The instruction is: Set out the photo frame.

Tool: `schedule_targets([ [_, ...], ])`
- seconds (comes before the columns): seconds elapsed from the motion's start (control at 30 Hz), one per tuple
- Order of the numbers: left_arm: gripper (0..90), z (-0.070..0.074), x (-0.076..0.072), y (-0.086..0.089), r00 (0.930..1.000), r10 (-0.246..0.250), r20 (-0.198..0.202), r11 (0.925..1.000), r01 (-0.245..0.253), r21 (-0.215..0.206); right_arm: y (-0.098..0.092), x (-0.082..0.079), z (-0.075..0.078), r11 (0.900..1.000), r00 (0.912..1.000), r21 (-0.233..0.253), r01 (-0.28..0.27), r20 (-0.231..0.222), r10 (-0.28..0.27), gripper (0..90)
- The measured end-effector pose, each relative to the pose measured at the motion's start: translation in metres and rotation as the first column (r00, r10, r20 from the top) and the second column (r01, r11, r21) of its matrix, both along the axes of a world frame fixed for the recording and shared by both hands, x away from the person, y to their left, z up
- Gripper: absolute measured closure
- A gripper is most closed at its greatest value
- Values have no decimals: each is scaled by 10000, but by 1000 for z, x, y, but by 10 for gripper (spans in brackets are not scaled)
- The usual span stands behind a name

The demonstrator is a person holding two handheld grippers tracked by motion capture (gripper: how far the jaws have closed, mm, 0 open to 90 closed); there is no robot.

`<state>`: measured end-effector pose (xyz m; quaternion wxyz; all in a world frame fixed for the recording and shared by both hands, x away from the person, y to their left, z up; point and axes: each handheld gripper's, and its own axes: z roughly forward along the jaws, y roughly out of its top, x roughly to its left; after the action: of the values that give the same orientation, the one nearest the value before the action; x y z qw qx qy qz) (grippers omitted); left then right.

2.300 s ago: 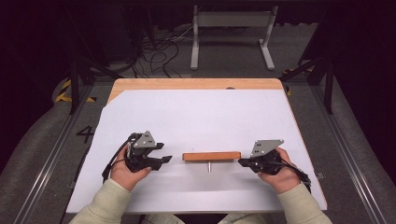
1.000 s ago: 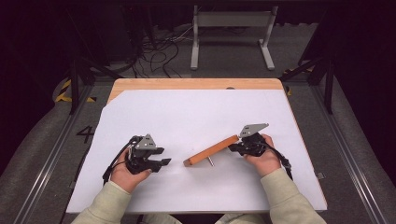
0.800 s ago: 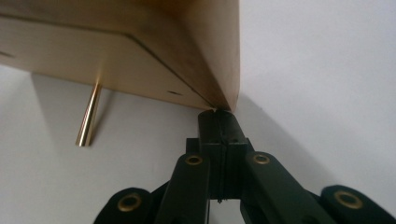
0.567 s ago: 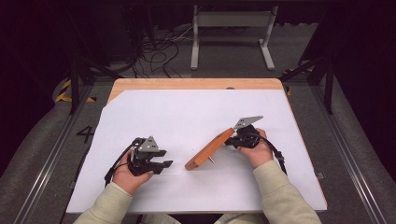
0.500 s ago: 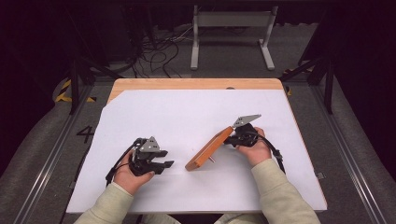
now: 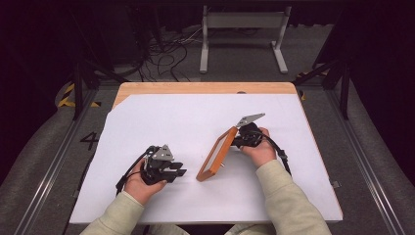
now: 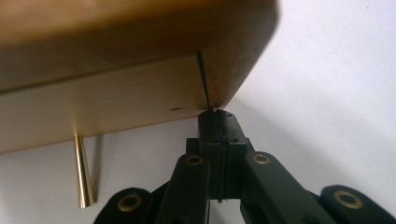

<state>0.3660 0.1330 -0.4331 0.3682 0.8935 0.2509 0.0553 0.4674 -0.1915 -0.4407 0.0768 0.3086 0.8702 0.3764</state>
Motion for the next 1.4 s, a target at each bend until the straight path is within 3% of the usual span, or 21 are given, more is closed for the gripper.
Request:
schedule_targets([
  [0.27,776,-4,0,-11,9998,-67,-169,10000,67,-15,4,4,1,9999,9999,-124,37,117,-36,900],
  [0.47,896,-7,2,-21,9990,36,-449,9999,-41,-107,-17,-9,11,9980,9979,-356,525,407,-510,900],
  [0.6,899,-13,5,-31,9980,112,-623,9998,-120,-131,-33,-22,12,9970,9960,-185,750,507,-740,900],
  [0.7,900,-16,4,-39,9971,-118,-748,9997,133,192,-47,-32,13,9952,9935,136,972,583,-978,900],
  [0.93,900,-18,2,-45,9975,-251,-656,9987,279,416,-76,-51,20,9884,9870,538,1422,684,-1457,900],
  [1.0,900,-18,2,-45,9972,-286,-685,9988,313,381,-77,-52,21,9880,9865,569,1436,713,-1475,900],
  [1.07,900,-19,0,-48,9948,-630,-796,9978,645,168,-82,-58,26,9871,9847,630,1474,844,-1524,900],
  [1.4,900,-18,-8,-64,9915,-1082,-725,9940,1092,101,-93,-79,39,9867,9818,708,1462,1116,-1535,900],
])
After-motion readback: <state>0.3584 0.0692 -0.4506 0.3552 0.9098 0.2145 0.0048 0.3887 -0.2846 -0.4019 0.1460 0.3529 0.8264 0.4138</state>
